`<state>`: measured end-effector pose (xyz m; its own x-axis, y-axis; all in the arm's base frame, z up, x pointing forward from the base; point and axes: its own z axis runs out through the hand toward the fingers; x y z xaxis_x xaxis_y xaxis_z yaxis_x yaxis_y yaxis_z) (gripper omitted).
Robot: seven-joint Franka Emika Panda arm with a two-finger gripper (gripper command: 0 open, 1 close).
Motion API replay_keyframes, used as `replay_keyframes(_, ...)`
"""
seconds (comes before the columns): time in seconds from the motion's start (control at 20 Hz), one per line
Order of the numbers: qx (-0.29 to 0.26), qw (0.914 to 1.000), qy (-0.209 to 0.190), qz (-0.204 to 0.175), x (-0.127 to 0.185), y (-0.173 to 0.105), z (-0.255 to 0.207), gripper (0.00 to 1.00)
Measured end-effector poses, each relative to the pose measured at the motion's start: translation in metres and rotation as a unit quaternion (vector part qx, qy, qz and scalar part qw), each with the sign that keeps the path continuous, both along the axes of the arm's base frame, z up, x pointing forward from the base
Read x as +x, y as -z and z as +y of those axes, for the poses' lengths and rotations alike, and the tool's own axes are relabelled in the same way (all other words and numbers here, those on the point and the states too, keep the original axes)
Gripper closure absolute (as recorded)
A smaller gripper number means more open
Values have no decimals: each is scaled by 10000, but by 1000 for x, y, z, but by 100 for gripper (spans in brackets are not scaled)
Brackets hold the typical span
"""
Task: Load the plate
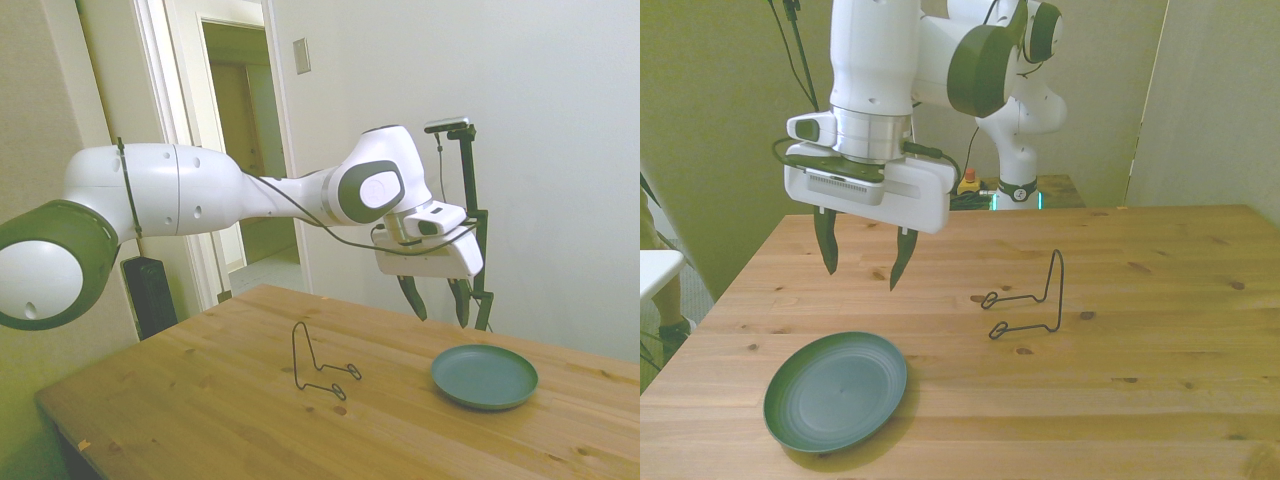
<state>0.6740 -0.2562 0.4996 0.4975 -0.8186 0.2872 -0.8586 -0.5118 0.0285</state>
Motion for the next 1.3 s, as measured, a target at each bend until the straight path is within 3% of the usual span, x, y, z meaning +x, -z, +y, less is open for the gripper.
replay_keyframes(0.5, -460, 9984, 89, 306, 31, 69, 4, 0)
replay_keyframes(1.3, -548, 9974, -215, 404, 61, 105, 39, 0)
